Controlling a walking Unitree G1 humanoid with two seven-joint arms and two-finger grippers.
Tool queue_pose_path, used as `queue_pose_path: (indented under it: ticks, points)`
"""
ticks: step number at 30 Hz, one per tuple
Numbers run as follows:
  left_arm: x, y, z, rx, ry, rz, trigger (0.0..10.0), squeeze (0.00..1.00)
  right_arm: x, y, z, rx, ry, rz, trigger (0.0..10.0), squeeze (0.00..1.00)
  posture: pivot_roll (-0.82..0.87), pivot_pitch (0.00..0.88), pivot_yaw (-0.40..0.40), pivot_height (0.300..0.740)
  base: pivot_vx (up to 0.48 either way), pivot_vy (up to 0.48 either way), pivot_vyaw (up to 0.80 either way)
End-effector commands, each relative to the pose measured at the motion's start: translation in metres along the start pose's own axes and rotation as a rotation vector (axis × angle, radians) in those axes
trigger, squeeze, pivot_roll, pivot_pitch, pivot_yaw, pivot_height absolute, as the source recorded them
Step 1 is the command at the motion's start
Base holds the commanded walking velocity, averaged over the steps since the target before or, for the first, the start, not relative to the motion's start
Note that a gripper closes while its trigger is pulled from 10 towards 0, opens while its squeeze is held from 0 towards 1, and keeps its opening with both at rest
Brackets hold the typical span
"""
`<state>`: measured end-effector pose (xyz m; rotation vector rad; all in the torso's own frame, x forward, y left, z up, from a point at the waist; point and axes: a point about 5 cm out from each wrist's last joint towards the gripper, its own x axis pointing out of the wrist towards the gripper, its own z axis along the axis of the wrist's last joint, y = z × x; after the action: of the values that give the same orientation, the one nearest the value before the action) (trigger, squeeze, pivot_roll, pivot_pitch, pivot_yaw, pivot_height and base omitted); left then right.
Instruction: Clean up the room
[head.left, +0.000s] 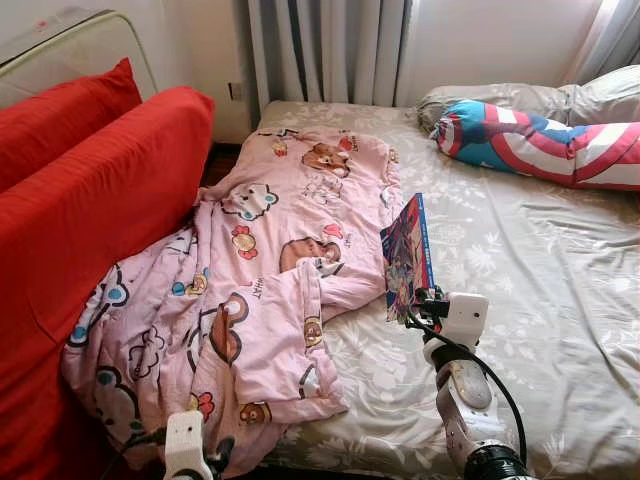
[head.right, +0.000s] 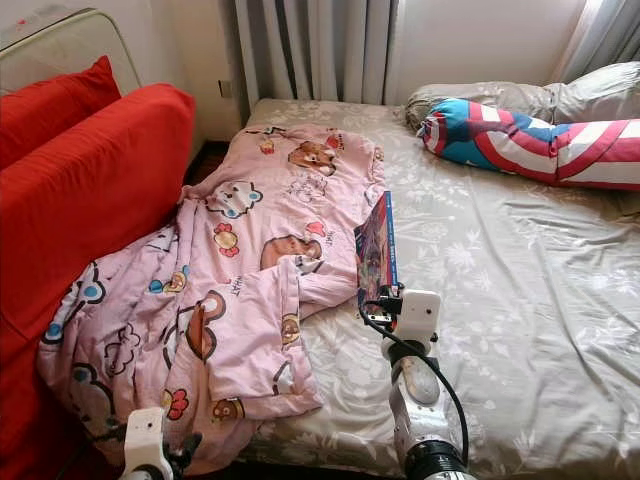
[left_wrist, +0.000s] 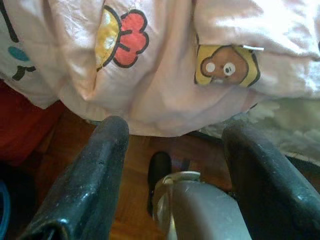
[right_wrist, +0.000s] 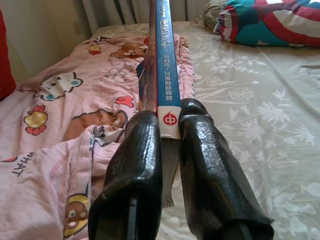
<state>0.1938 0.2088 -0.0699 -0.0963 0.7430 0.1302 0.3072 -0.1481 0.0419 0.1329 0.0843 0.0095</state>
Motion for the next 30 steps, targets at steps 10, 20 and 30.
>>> queue_pose_path:
  ticks: [10,20,30]
  points:
    - [-0.0015,0.0016,-0.0053,0.043,0.028,0.006,10.0,0.0,0.0049,0.0045,0.0084,-0.008,-0.037,0.01,10.0,0.0,0.13,0.063,-0.021,0.738,0.0,-0.253,0.0]
    - [-0.0019,0.0005,-0.0068,0.047,0.031,0.008,10.0,0.0,0.0052,0.0038,0.009,-0.003,-0.04,0.008,10.0,0.0,0.12,0.069,-0.022,0.738,0.0,-0.327,-0.4]
    - [-0.0015,0.0007,-0.0052,0.047,0.024,0.006,10.0,0.0,0.0055,0.0055,0.0088,-0.014,-0.037,0.014,10.0,0.0,0.12,0.07,-0.021,0.738,0.0,-0.327,0.0]
